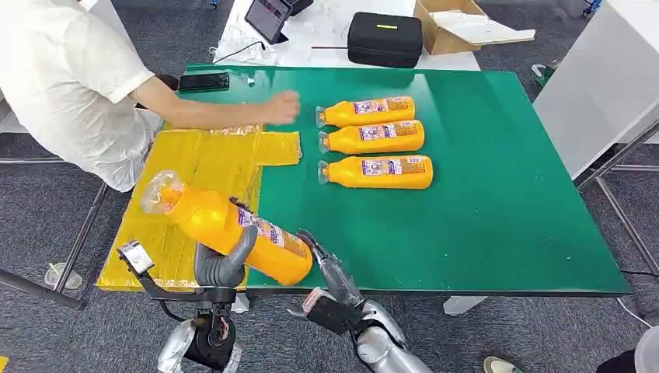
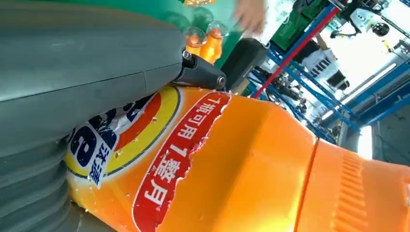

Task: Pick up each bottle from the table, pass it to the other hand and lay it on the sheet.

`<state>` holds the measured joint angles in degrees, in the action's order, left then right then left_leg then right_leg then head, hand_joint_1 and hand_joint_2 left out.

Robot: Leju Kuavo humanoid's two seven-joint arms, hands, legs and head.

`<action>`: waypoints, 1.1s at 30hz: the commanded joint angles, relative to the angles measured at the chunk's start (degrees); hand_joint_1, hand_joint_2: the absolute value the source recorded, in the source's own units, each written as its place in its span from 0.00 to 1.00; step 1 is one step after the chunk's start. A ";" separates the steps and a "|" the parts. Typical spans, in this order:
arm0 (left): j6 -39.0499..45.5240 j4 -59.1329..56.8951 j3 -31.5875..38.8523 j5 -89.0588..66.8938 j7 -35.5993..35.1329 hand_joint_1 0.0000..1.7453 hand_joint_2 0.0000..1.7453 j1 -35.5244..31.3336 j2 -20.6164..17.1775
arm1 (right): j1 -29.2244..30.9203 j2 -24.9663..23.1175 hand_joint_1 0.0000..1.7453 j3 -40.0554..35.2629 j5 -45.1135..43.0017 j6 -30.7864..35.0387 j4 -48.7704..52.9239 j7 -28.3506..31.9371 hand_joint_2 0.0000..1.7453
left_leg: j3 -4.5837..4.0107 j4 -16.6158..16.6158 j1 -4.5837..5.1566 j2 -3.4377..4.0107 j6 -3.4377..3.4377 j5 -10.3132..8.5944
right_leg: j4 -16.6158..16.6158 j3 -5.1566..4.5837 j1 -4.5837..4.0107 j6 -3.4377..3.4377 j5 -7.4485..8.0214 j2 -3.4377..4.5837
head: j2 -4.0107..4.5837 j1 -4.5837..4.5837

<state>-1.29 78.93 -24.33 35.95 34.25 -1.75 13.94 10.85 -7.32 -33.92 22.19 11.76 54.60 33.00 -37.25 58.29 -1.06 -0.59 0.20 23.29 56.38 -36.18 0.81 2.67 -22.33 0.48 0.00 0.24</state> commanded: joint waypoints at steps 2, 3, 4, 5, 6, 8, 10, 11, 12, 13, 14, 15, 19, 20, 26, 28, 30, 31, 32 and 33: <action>0.85 0.18 0.29 -1.22 -0.46 1.00 1.00 -1.22 -2.28 | -0.23 -0.53 0.00 0.38 -0.43 1.49 -3.11 0.39 1.00 | 0.30 -0.06 0.00 0.04 0.03 0.08 | -0.04 0.29 -0.04 -0.10 -0.09 -0.03 | 0.00 0.00; 1.87 0.10 0.40 -2.21 -0.29 1.00 1.00 -1.21 -2.27 | -0.63 -0.68 0.00 0.89 -0.28 2.52 -3.06 0.61 1.00 | 0.24 -0.07 0.02 0.02 0.03 0.05 | -0.04 0.23 0.00 -0.08 -0.07 -0.04 | 0.00 0.00; 2.67 0.06 0.53 -2.83 -0.14 1.00 1.00 -1.26 -2.32 | -0.90 -0.73 0.00 1.17 -0.27 3.20 -2.90 0.69 0.00 | 0.16 -0.06 0.00 0.01 0.02 0.02 | -0.05 0.16 -0.02 -0.06 -0.04 -0.03 | 0.00 0.00; 6.06 -0.21 0.92 -5.29 0.47 1.00 1.00 -1.42 -2.35 | -1.76 -0.92 0.00 2.29 -0.36 5.68 -2.11 1.24 0.00 | 0.31 -0.08 0.02 0.02 0.03 0.08 | -0.05 0.30 -0.02 -0.09 -0.10 -0.05 | 0.00 0.00; 9.41 -0.55 1.32 -8.23 1.29 1.00 1.00 -1.70 -2.46 | -2.60 -1.04 0.00 3.35 0.10 8.70 -1.26 1.76 0.00 | 0.25 -0.07 0.01 -0.01 0.03 0.06 | -0.04 0.25 -0.02 -0.08 -0.08 -0.07 | 0.00 0.00; 22.65 -2.35 1.03 -21.30 5.22 1.00 1.00 -2.94 -2.96 | -4.12 -1.23 0.00 6.50 2.55 20.02 0.68 4.36 0.00 | 0.30 -0.08 0.02 -0.04 0.02 0.07 | -0.03 0.30 -0.02 -0.10 -0.12 -0.11 | 0.00 0.02; 41.29 -9.54 -0.13 -45.01 3.39 1.00 1.00 -5.60 -4.73 | -8.41 -4.81 0.00 19.78 13.02 28.24 10.78 7.00 0.00 | 0.36 -0.07 0.00 -0.06 0.03 0.09 | -0.04 0.36 -0.04 -0.12 -0.14 -0.14 | 0.00 0.00; 41.29 -13.14 5.58 -56.67 1.84 1.00 1.00 -5.63 -3.41 | -9.74 -5.55 0.00 23.39 8.28 28.24 17.36 7.00 0.00 | 0.23 -0.10 0.06 -0.16 0.02 0.01 | 0.00 0.23 0.03 -0.10 -0.11 -0.22 | 0.00 0.00; 41.29 -14.95 5.92 -58.21 0.82 1.00 1.00 -6.10 -3.69 | -10.30 -5.93 0.00 25.37 6.99 28.24 20.35 7.00 1.00 | 0.17 -0.09 0.06 -0.11 0.01 -0.01 | 0.00 0.14 0.03 -0.09 -0.07 -0.17 | 0.00 0.00; 41.29 -17.14 10.67 -67.63 0.27 1.00 1.00 -6.77 -3.04 | -11.23 -5.93 0.00 27.54 4.61 28.24 26.26 7.00 1.00 | 0.33 -0.08 0.06 -0.07 0.01 0.05 | 0.03 0.28 0.02 -0.14 -0.14 -0.16 | 0.00 -0.02; 41.29 -19.15 13.64 -71.20 1.02 1.00 1.00 -7.86 -1.98 | -12.08 -5.78 0.00 29.09 3.75 28.24 30.05 7.00 1.00 | 0.22 -0.08 0.08 -0.02 0.01 0.02 | 0.04 0.16 0.04 -0.11 -0.08 -0.09 | 0.00 0.00; 41.29 -21.58 15.18 -79.19 -2.23 1.00 1.00 -9.53 -2.17 | -12.94 -5.58 0.00 29.82 3.56 28.24 33.84 7.00 1.00 | 0.09 -0.03 0.06 -0.02 0.01 0.00 | 0.05 0.05 0.03 -0.08 -0.04 -0.07 | 0.00 0.06; 36.57 -32.87 9.19 -93.91 -15.40 1.00 1.00 -15.72 -7.79 | -14.67 -2.93 0.00 24.92 0.98 28.24 36.69 7.00 1.00 | 0.30 -0.11 0.09 -0.17 0.05 -0.02 | -0.03 0.28 0.06 -0.10 -0.08 -0.21 | -0.02 0.00; 33.29 -34.80 7.94 -94.59 -18.51 1.00 1.00 -16.84 -8.63 | -15.03 -2.37 0.00 23.16 0.22 28.24 36.05 7.00 1.00 | 0.27 -0.11 0.06 -0.13 0.02 -0.03 | -0.05 0.26 0.03 -0.09 -0.05 -0.18 | 0.00 -0.07; 24.12 -42.15 2.54 -101.12 -26.76 1.00 1.00 -22.12 -12.38 | -12.71 -1.55 0.00 19.94 -1.65 27.85 28.96 7.00 1.00 | 0.45 -0.10 -0.01 0.03 0.01 0.03 | -0.06 0.36 -0.06 -0.27 0.02 -0.08 | 0.00 0.00; 24.12 -42.15 2.54 -101.12 -26.76 1.00 1.00 -22.12 -12.38 | -12.71 -1.55 0.00 19.94 -1.65 27.85 28.96 7.00 1.00 | 0.28 -0.07 -0.01 0.13 0.01 -0.02 | -0.04 0.14 -0.05 -0.22 0.09 -0.02 | 0.00 0.00; 24.12 -42.15 2.54 -101.12 -26.76 1.00 1.00 -22.12 -12.38 | -12.71 -1.55 0.00 19.94 -1.65 27.85 28.96 7.00 1.00 | 0.24 -0.06 -0.02 0.09 0.01 -0.03 | -0.03 0.14 -0.04 -0.21 0.07 -0.04 | -0.02 -0.04; 24.12 -42.15 2.54 -101.12 -26.76 1.00 1.00 -22.12 -12.38 | -12.71 -1.55 0.00 19.94 -1.65 27.85 28.96 7.00 1.00 | 0.35 -0.05 -0.05 0.17 0.00 0.02 | -0.03 0.25 -0.08 -0.25 0.04 0.02 | 0.00 -0.02; 23.08 -42.91 2.02 -101.72 -27.69 1.00 1.00 -22.38 -12.53 | -12.42 -1.50 0.00 20.18 -1.86 26.65 27.48 7.00 1.00 | 0.52 -0.05 -0.04 0.23 0.02 0.09 | -0.02 0.40 -0.08 -0.29 -0.02 0.04 | 0.00 0.00; 22.06 -43.60 1.63 -102.22 -28.39 1.00 1.00 -22.81 -12.86 | -12.25 -1.57 0.00 20.16 -1.87 26.57 27.40 7.00 1.00 | 0.33 -0.05 -0.03 0.17 0.01 0.02 | -0.03 0.22 -0.05 -0.22 0.04 0.02 | 0.00 0.00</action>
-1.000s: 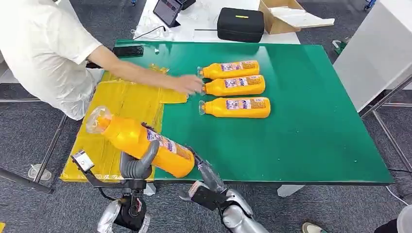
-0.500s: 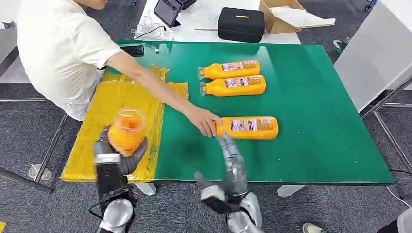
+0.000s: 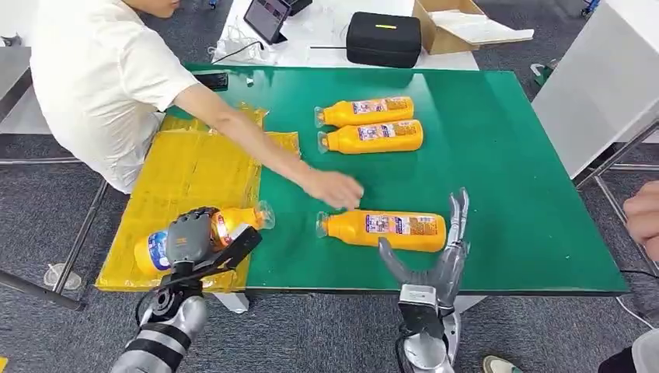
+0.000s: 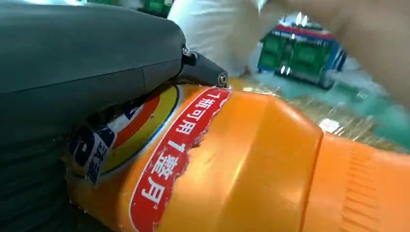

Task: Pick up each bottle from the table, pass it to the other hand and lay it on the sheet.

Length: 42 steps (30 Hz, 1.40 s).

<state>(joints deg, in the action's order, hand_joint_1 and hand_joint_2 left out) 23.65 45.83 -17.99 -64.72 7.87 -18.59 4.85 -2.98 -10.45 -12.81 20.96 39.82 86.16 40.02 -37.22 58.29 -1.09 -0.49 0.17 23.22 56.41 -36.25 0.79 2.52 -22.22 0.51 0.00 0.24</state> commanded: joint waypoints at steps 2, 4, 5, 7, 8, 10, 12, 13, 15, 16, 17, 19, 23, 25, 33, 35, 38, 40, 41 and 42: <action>-5.05 -13.13 -6.55 -3.37 -1.95 1.00 1.00 -7.80 -5.13 | 2.43 1.75 0.00 -1.49 -1.56 -1.95 -5.89 -0.02 1.00 | 0.53 -0.07 0.00 0.04 0.08 0.16 | -0.08 0.54 -0.05 -0.14 -0.16 -0.08 | 0.00 -0.02; -7.10 -15.12 -5.94 -2.46 -1.82 0.99 1.00 -8.81 -5.33 | 2.94 1.76 0.00 -1.71 -2.28 -2.12 -6.74 -0.02 1.00 | 0.37 -0.06 -0.01 0.09 0.04 0.10 | -0.06 0.38 -0.04 -0.12 -0.08 0.02 | 0.00 0.00; -9.22 -16.68 -6.62 -2.72 -1.76 0.95 1.00 -9.80 -5.68 | 3.39 1.95 0.00 -2.03 -2.58 -2.45 -7.62 -0.02 1.00 | 0.61 -0.07 0.00 0.13 0.06 0.18 | -0.05 0.60 -0.06 -0.18 -0.16 0.01 | 0.00 -0.02; -11.98 -18.39 -7.46 -3.24 -2.03 0.34 1.00 -11.04 -6.29 | 3.96 2.15 0.00 -2.41 -3.20 -2.34 -8.29 -0.02 1.00 | 0.28 -0.05 -0.04 0.12 0.02 0.06 | -0.08 0.30 -0.07 -0.11 -0.02 0.06 | 0.00 -0.02; -12.61 -18.82 -7.67 -3.40 -1.93 0.23 1.00 -11.49 -6.61 | 4.25 2.17 0.00 -2.46 -3.38 -2.31 -8.76 -0.02 1.00 | 0.16 -0.06 -0.02 0.04 0.01 0.01 | -0.07 0.21 -0.04 -0.07 0.01 0.03 | 0.00 0.00; -15.50 -19.84 -8.51 -3.22 0.23 0.00 1.00 -12.53 -7.18 | 5.08 2.54 0.00 -2.92 -3.78 -2.19 -10.09 -0.02 1.00 | 0.27 -0.06 -0.03 0.09 0.01 0.01 | -0.07 0.30 -0.05 -0.10 0.01 0.08 | 0.00 -0.02; -17.44 -19.56 -9.25 -2.64 2.83 0.00 1.00 -12.82 -7.42 | 5.51 2.93 0.00 -3.18 -4.34 -2.20 -10.61 -0.02 1.00 | 0.42 -0.10 -0.01 0.12 0.00 0.00 | -0.08 0.44 -0.04 -0.13 0.02 0.10 | -0.02 -0.02; -18.29 -19.37 -9.31 -2.18 3.48 0.00 1.00 -12.88 -7.28 | 5.66 3.03 0.00 -3.23 -4.57 -2.16 -10.81 -0.02 1.00 | 0.42 -0.09 -0.01 0.08 -0.01 -0.03 | -0.06 0.45 -0.04 -0.10 0.02 0.08 | -0.02 0.00; -18.92 -18.97 -9.66 -2.03 3.95 0.00 1.00 -12.88 -7.08 | 5.76 3.10 0.00 -3.27 -4.80 -2.16 -10.90 -0.02 1.00 | 0.60 -0.11 -0.01 0.16 0.00 -0.02 | -0.08 0.59 -0.04 -0.14 0.05 0.15 | 0.00 0.00; -20.22 -18.75 -9.84 -1.44 5.11 0.00 1.00 -12.97 -7.17 | 5.82 3.14 0.00 -3.33 -4.99 -2.31 -10.98 -0.02 1.00 | 0.56 -0.10 -0.01 0.11 -0.04 -0.06 | -0.07 0.55 -0.04 -0.13 0.06 0.11 | 0.00 -0.02; -21.41 -18.38 -10.04 -0.79 5.89 0.00 1.00 -12.92 -7.24 | 5.90 3.16 0.00 -3.43 -5.03 -2.37 -11.25 -0.02 1.00 | 0.51 -0.09 0.00 0.05 -0.05 -0.09 | -0.05 0.51 -0.03 -0.13 0.07 0.07 | 0.00 -0.02; -23.98 -17.58 -10.54 0.77 8.06 0.00 1.00 -12.91 -7.86 | 6.11 3.22 0.00 -3.87 -5.24 -2.45 -11.53 -0.02 1.00 | 0.56 -0.11 -0.01 0.14 -0.09 -0.15 | -0.07 0.52 -0.04 -0.27 0.16 0.13 | 0.00 -0.02; -27.57 -15.94 -11.00 4.65 10.45 0.00 1.00 -12.33 -9.31 | 6.90 3.56 0.00 -5.06 -6.35 -1.82 -12.85 -0.02 1.00 | 0.63 -0.15 0.01 0.21 -0.07 -0.21 | -0.08 0.58 -0.03 -0.28 0.18 0.20 | 0.00 -0.02; -28.49 -16.02 -10.78 5.93 11.03 0.00 1.00 -12.33 -9.71 | 7.19 3.68 0.00 -5.29 -6.58 -1.86 -13.22 -0.02 1.00 | 0.66 -0.15 0.01 0.24 -0.07 -0.18 | -0.08 0.60 -0.03 -0.28 0.16 0.21 | -0.02 -0.02; -29.71 -14.99 -11.24 8.75 13.28 0.00 1.00 -11.61 -10.76 | 7.51 3.90 0.00 -5.93 -7.01 -1.25 -14.26 -0.02 1.00 | 0.68 -0.17 0.02 0.21 -0.07 -0.19 | -0.08 0.63 -0.02 -0.29 0.15 0.18 | 0.00 -0.02; -29.75 -13.42 -12.06 9.68 14.68 0.00 1.00 -10.63 -11.82 | 7.21 4.26 0.00 -6.67 -7.22 -0.43 -14.07 -0.02 1.00 | 0.61 -0.13 0.01 0.16 -0.09 -0.20 | -0.04 0.57 -0.01 -0.27 0.15 0.16 | 0.00 -0.02; -28.97 -9.73 -14.32 9.77 15.19 0.00 1.00 -9.89 -12.92 | 6.99 4.51 0.00 -6.81 -7.47 0.18 -13.79 -0.02 1.00 | 0.61 -0.13 0.01 0.14 -0.10 -0.20 | -0.04 0.56 -0.02 -0.26 0.15 0.15 | 0.00 -0.02; -29.54 -8.03 -14.70 10.29 14.13 0.00 1.00 -9.73 -13.01 | 6.84 4.70 0.00 -6.89 -7.63 0.18 -13.57 -0.02 1.00 | 0.64 -0.13 0.01 0.16 -0.09 -0.19 | -0.04 0.58 -0.02 -0.28 0.14 0.15 | 0.00 -0.02; -29.54 -8.03 -14.70 10.29 14.13 0.00 1.00 -9.73 -13.01 | 6.84 4.70 0.00 -6.89 -7.63 0.18 -13.57 -0.02 1.00 | 0.60 -0.11 0.01 0.09 -0.10 -0.21 | -0.02 0.56 -0.02 -0.26 0.14 0.09 | 0.00 -0.02; -29.54 -8.03 -14.70 10.29 14.13 0.00 1.00 -9.73 -13.01 | 6.84 4.70 0.00 -6.89 -7.63 0.18 -13.57 -0.02 1.00 | 0.56 -0.09 0.00 0.04 -0.11 -0.23 | -0.01 0.53 -0.02 -0.25 0.13 0.06 | -0.02 -0.02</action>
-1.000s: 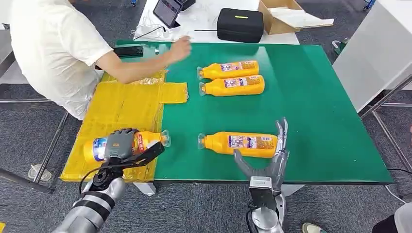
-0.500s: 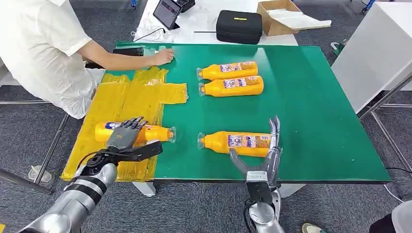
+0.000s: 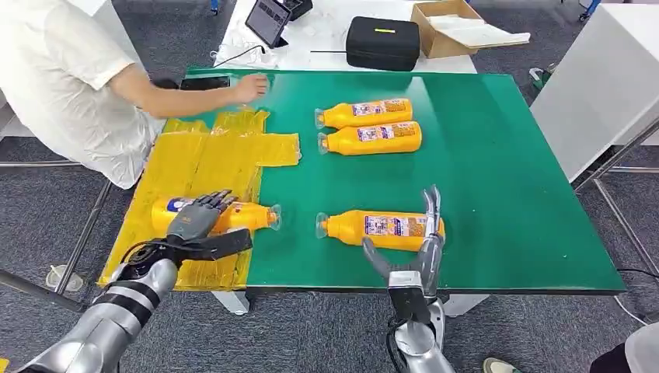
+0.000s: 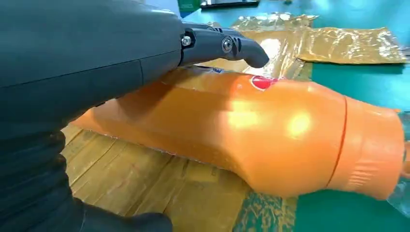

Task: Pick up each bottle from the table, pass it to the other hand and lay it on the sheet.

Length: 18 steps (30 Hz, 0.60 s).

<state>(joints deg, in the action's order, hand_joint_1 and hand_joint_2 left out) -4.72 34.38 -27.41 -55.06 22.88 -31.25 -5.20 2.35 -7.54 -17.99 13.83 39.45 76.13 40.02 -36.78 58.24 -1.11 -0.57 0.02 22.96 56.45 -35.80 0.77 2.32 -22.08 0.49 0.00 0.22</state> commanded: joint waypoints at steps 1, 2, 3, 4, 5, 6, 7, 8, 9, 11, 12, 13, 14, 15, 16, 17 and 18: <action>-1.17 3.42 -5.29 0.63 -0.88 0.00 1.00 2.93 -2.96 | 1.51 1.80 0.00 -1.70 -0.50 0.55 -3.54 -0.02 1.00 | 0.20 -0.08 0.03 0.19 0.06 0.05 | -0.08 0.14 -0.01 -0.07 -0.01 0.11 | 0.00 0.00; -1.04 5.27 -6.81 0.58 -0.67 0.00 1.00 3.10 -3.75 | 1.35 1.49 0.00 -1.02 0.02 0.55 -3.26 -0.02 1.00 | 0.25 -0.10 0.02 0.22 0.09 0.07 | -0.11 0.20 -0.02 -0.10 -0.02 0.11 | 0.00 0.02; -0.68 7.80 -7.93 1.08 -0.20 0.00 1.00 3.48 -4.59 | 0.95 1.31 0.00 -0.48 0.50 0.55 -2.78 -0.02 1.00 | 0.22 -0.08 0.02 0.23 0.08 0.07 | -0.09 0.17 -0.01 -0.08 -0.01 0.13 | 0.00 0.00; -1.24 11.13 -8.75 2.22 -0.74 0.00 1.00 4.12 -5.54 | 0.57 1.30 0.00 -0.16 0.74 0.55 -2.34 -0.02 1.00 | 0.15 -0.06 0.02 0.19 0.06 0.05 | -0.06 0.10 0.00 -0.06 -0.01 0.11 | 0.00 0.02; -1.13 15.10 -9.83 3.12 -0.85 0.00 1.00 5.07 -6.77 | 0.13 1.12 0.00 0.50 1.13 0.55 -1.84 -0.02 1.00 | 0.10 -0.03 0.02 0.13 0.05 0.04 | -0.03 0.07 0.00 -0.05 -0.02 0.08 | 0.00 0.00; -1.10 17.05 -10.20 3.61 -0.95 0.00 1.00 5.60 -7.30 | -0.13 1.11 0.00 0.74 1.15 0.55 -1.56 -0.02 1.00 | 0.05 -0.02 0.01 0.10 0.04 0.03 | -0.02 0.03 -0.01 -0.04 -0.01 0.05 | 0.00 0.00; -1.27 21.92 -10.95 4.64 -1.60 0.00 1.00 7.06 -8.45 | -0.58 1.27 0.00 1.11 1.05 0.55 -1.16 -0.02 1.00 | 0.13 -0.03 0.01 0.18 0.06 0.10 | -0.03 0.08 -0.02 -0.09 -0.06 0.08 | 0.00 0.02; -1.48 23.89 -11.43 5.02 -2.24 0.00 1.00 7.56 -9.08 | -0.76 1.19 0.00 1.41 1.29 0.55 -1.07 -0.02 1.00 | 0.06 -0.02 0.00 0.16 0.05 0.07 | -0.02 0.02 -0.02 -0.06 -0.04 0.07 | 0.00 0.00; -1.48 23.89 -11.43 5.02 -2.24 0.00 1.00 7.56 -9.08 | -0.76 1.19 0.00 1.41 1.29 0.55 -1.07 -0.02 1.00 | 0.00 -0.01 0.00 0.12 0.04 0.05 | -0.01 -0.04 -0.01 -0.04 -0.04 0.04 | 0.00 0.02; -1.48 23.89 -11.43 5.02 -2.24 0.00 1.00 7.56 -9.08 | -0.76 1.19 0.00 1.41 1.29 0.55 -1.07 -0.02 1.00 | -0.06 0.02 0.00 0.09 0.05 0.06 | 0.01 -0.11 -0.02 -0.05 -0.06 -0.02 | 0.00 0.00; -1.48 23.89 -11.43 5.02 -2.24 0.00 1.00 7.56 -9.08 | -0.76 1.19 0.00 1.41 1.29 0.55 -1.07 -0.02 1.00 | -0.02 0.03 -0.01 0.09 0.07 0.12 | 0.02 -0.06 -0.04 -0.08 -0.12 -0.05 | 0.00 0.02; -0.66 26.72 -12.17 5.30 -2.90 0.00 1.00 8.66 -9.78 | -1.04 1.17 0.00 1.74 1.43 0.55 -0.91 -0.02 1.00 | -0.12 0.01 0.00 0.09 0.06 0.08 | 0.01 -0.17 -0.03 -0.07 -0.09 -0.04 | 0.00 0.00; -0.35 27.54 -12.71 5.21 -3.33 0.00 1.00 8.81 -9.94 | -1.12 1.07 0.00 2.08 1.75 0.55 -1.00 -0.02 1.00 | -0.22 0.02 0.00 0.07 0.06 0.07 | 0.01 -0.25 -0.02 -0.05 -0.08 -0.03 | 0.00 0.00; -0.09 28.68 -13.94 5.18 -4.35 0.00 1.00 8.81 -10.42 | -1.13 1.12 0.00 2.26 2.43 0.55 -1.26 -0.02 1.00 | -0.31 0.01 -0.01 0.11 0.05 0.04 | -0.01 -0.35 -0.02 -0.04 -0.04 0.02 | 0.00 0.00; 0.23 29.21 -15.40 5.91 -5.46 0.00 1.00 8.40 -10.92 | -1.08 1.01 0.00 2.84 4.57 0.55 -1.79 -0.02 1.00 | -0.20 0.01 0.02 0.10 0.07 0.10 | 0.01 -0.24 -0.01 -0.07 -0.10 -0.02 | 0.00 0.02; 0.76 29.58 -16.43 6.25 -6.14 0.00 1.00 8.09 -11.22 | -0.72 0.95 0.00 3.46 7.68 0.55 -3.48 -0.02 1.00 | -0.30 0.02 0.00 0.07 0.05 0.07 | 0.01 -0.33 -0.02 -0.05 -0.07 -0.04 | 0.00 0.02; 1.28 29.90 -17.15 6.44 -6.65 0.00 1.00 7.94 -11.46 | -0.35 0.98 0.00 4.03 9.32 0.55 -4.63 -0.02 1.00 | -0.22 0.03 -0.02 0.07 0.06 0.11 | 0.00 -0.24 -0.04 -0.07 -0.11 -0.06 | 0.00 0.00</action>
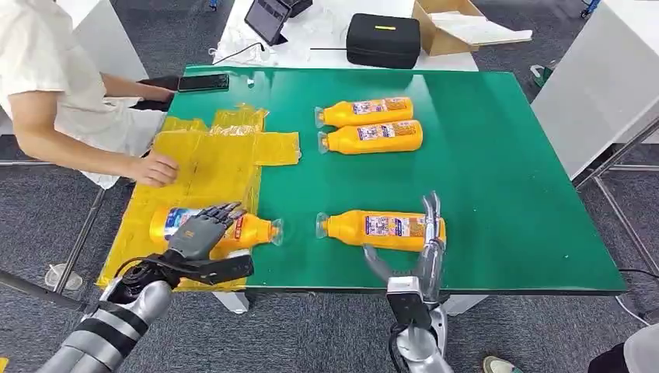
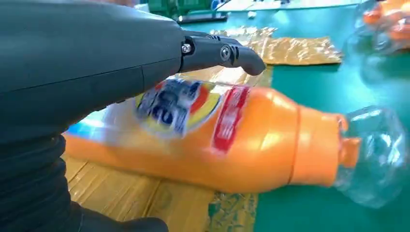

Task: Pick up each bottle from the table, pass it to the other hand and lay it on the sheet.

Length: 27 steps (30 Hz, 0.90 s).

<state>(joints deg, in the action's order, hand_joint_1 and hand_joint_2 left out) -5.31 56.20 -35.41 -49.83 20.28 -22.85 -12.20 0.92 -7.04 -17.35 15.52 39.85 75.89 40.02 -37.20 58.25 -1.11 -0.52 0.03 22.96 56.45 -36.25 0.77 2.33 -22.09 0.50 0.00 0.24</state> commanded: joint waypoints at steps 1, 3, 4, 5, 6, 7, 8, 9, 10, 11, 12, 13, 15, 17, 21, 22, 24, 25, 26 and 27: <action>2.22 8.59 -9.53 1.26 -4.27 0.00 1.00 -0.42 -4.68 | 1.27 0.52 0.00 4.07 9.48 0.15 -4.68 -0.02 1.00 | 0.14 -0.01 0.00 -0.02 0.05 0.06 | -0.01 0.15 -0.03 -0.07 -0.08 -0.09 | 0.00 -0.02; 2.64 10.16 -9.87 1.51 -4.14 0.00 1.00 -0.04 -5.14 | 1.59 0.72 0.00 4.57 10.32 0.15 -4.56 -0.02 1.00 | 0.24 -0.01 -0.01 0.02 0.06 0.11 | -0.03 0.26 -0.05 -0.10 -0.10 -0.06 | 0.00 0.00; 2.84 11.23 -9.98 1.87 -4.03 0.00 1.00 0.10 -4.95 | 2.07 0.65 0.00 4.95 10.88 0.15 -5.05 -0.02 1.00 | 0.12 -0.01 -0.01 0.03 0.05 0.06 | -0.03 0.14 -0.03 -0.06 -0.05 -0.03 | 0.00 0.00; 3.09 12.19 -9.90 2.37 -3.85 0.00 1.00 0.61 -4.75 | 2.52 0.42 0.00 5.44 12.08 0.15 -5.92 -0.02 1.00 | 0.05 -0.01 0.00 0.01 0.04 0.04 | -0.03 0.08 -0.03 -0.05 -0.03 -0.04 | 0.00 0.00; 4.33 12.72 -9.85 2.70 -2.71 0.00 1.00 0.98 -4.41 | 2.73 0.03 0.00 6.31 14.42 0.15 -6.39 -0.02 1.00 | 0.03 -0.01 0.00 0.02 0.04 0.03 | -0.02 0.05 -0.01 -0.04 -0.02 -0.02 | -0.02 -0.02; 5.17 12.79 -9.32 3.07 -2.56 0.00 1.00 1.63 -3.54 | 3.06 -0.47 0.00 7.29 16.93 0.15 -7.47 -0.02 1.00 | 0.30 0.01 0.01 0.06 0.09 0.15 | -0.01 0.32 -0.04 -0.10 -0.13 -0.04 | 0.00 -0.02; 5.40 12.85 -9.47 3.00 -2.68 0.00 1.00 1.91 -3.15 | 3.20 -0.52 0.00 7.39 17.00 0.15 -7.63 -0.02 1.00 | 0.14 -0.03 0.01 0.05 0.06 0.07 | -0.04 0.16 -0.02 -0.05 -0.05 -0.01 | 0.00 0.00; 5.40 12.85 -9.47 3.00 -2.68 0.00 1.00 1.91 -3.15 | 3.20 -0.52 0.00 7.39 17.00 0.15 -7.63 -0.02 1.00 | 0.23 -0.04 0.02 0.07 0.07 0.11 | -0.05 0.26 -0.02 -0.07 -0.08 -0.01 | -0.02 -0.02; 6.14 12.74 -9.37 2.97 -2.45 0.00 1.00 2.16 -2.79 | 3.36 -0.60 0.00 7.98 19.00 0.15 -8.69 -0.02 1.00 | 0.18 -0.05 0.01 0.07 0.06 0.08 | -0.06 0.20 -0.02 -0.06 -0.05 0.00 | 0.00 0.00; 6.92 12.46 -9.16 3.04 -1.86 0.00 1.00 2.38 -2.32 | 3.65 -1.03 0.00 9.08 22.13 0.15 -9.69 -0.02 1.00 | 0.14 -0.04 0.01 0.04 0.05 0.07 | -0.06 0.17 -0.02 -0.06 -0.05 -0.02 | 0.00 0.00; 8.03 11.92 -8.50 3.87 -0.48 0.00 1.00 2.97 -1.17 | 4.50 -1.83 0.00 12.20 29.76 0.15 -12.44 -0.33 1.00 | 0.25 -0.06 0.01 0.02 0.07 0.10 | -0.07 0.28 -0.02 -0.08 -0.09 -0.06 | 0.00 -0.02; 9.90 11.56 -7.85 4.66 1.56 0.00 1.00 3.87 0.20 | 5.91 -1.06 0.00 13.40 36.75 0.15 -15.63 -3.42 1.00 | 0.22 -0.08 0.01 -0.05 0.07 0.06 | -0.11 0.28 -0.02 -0.06 -0.07 -0.11 | 0.00 -0.02; 11.20 10.40 -6.92 6.77 4.23 0.00 1.00 5.31 3.12 | 8.74 1.21 0.00 15.07 46.30 0.15 -20.32 -8.55 1.00 | 0.20 -0.12 0.03 0.04 0.07 0.03 | -0.15 0.23 0.01 -0.02 0.00 0.00 | 0.00 0.00; 11.68 9.74 -6.29 9.37 6.86 0.00 1.00 6.49 4.80 | 10.77 2.34 0.00 17.79 49.19 0.15 -23.33 -9.42 1.00 | 0.23 -0.11 0.05 0.02 0.08 0.05 | -0.13 0.25 0.02 -0.03 -0.02 -0.03 | 0.00 0.02; 11.87 8.67 -5.94 12.92 9.64 0.00 1.00 8.30 8.29 | 17.60 6.44 0.00 17.18 52.64 0.15 -34.99 -15.74 1.00 | 0.25 -0.09 0.07 -0.08 0.17 0.05 | -0.18 0.37 0.03 0.01 -0.04 -0.11 | -0.02 -0.02; 12.07 8.68 -6.08 12.97 9.60 0.00 1.00 8.46 8.61 | 18.20 6.85 0.00 16.59 52.23 0.15 -36.15 -16.19 1.00 | 0.41 -0.10 0.10 0.01 0.23 0.10 | -0.22 0.51 0.04 0.00 -0.06 -0.05 | 0.00 0.00; 12.26 8.70 -6.05 13.09 9.56 0.00 1.00 8.62 8.84 | 18.41 7.03 0.00 15.90 52.17 0.15 -36.55 -16.37 1.00 | 0.25 -0.04 0.10 0.05 0.16 0.09 | -0.14 0.33 0.05 0.01 -0.02 0.00 | 0.00 0.00; 13.15 8.72 -5.73 13.03 9.54 0.00 1.00 8.83 9.12 | 18.25 6.83 0.00 15.15 50.85 0.15 -36.76 -15.85 1.00 | 0.22 -0.02 0.12 -0.01 0.15 0.08 | -0.11 0.31 0.07 0.00 -0.04 -0.06 | 0.00 -0.04; 13.53 8.61 -5.70 12.84 9.48 0.00 1.00 8.83 9.20 | 18.28 6.86 0.00 14.71 50.12 0.06 -36.98 -15.73 1.00 | 0.07 -0.01 0.09 -0.02 0.10 0.04 | -0.09 0.16 0.05 0.01 0.00 -0.04 | 0.00 -0.04; 15.19 8.47 -5.18 12.11 8.68 0.00 1.00 9.01 9.61 | 18.18 6.92 0.00 13.63 49.12 -1.26 -37.10 -16.24 1.00 | 0.05 -0.01 0.10 -0.03 0.08 0.04 | -0.08 0.13 0.05 0.01 0.00 -0.04 | 0.00 -0.02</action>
<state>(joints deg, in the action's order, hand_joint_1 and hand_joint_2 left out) 6.82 68.24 -41.99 -37.07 29.79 -14.27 -6.45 13.65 -2.80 -2.05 67.73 39.89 51.86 24.06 -37.31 58.29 -1.02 -0.58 0.09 22.97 56.42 -36.28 0.84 2.40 -22.05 0.48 0.00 0.22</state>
